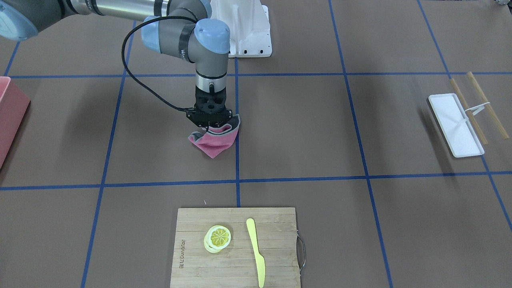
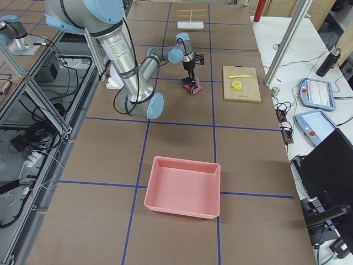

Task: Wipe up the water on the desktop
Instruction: 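Wipe the cloth across the table with the right gripper toward the cutting board, then wipe the cloth back and forth with the right gripper near the cutting board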

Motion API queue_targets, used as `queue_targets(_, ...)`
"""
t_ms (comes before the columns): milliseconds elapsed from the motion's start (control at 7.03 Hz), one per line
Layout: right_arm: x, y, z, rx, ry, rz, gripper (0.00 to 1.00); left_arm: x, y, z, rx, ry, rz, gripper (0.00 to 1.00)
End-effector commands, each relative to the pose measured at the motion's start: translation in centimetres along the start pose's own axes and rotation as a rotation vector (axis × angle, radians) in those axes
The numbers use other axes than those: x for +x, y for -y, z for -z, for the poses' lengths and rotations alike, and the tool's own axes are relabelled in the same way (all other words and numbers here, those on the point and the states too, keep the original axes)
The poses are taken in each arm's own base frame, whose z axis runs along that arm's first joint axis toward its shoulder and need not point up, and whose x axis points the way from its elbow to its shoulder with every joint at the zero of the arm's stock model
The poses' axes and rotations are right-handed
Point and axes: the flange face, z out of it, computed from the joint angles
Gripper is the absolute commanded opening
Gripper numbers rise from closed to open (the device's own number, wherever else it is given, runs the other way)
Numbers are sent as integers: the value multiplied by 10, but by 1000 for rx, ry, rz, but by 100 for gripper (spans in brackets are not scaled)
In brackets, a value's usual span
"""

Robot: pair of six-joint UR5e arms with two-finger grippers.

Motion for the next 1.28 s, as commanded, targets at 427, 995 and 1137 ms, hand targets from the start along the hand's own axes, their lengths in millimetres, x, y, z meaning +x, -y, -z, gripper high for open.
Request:
queue_targets(427, 229, 13, -41, -79, -161, 222, 0, 1, 0, 1, 2, -1, -1, 99)
queue_targets(995, 330, -5, -33, -111, -239, 282, 0, 1, 4, 2, 5, 0, -4, 99)
queue_targets(1137, 298, 17, -27, -83, -213, 275, 0, 1, 5, 2, 6, 2, -3, 99)
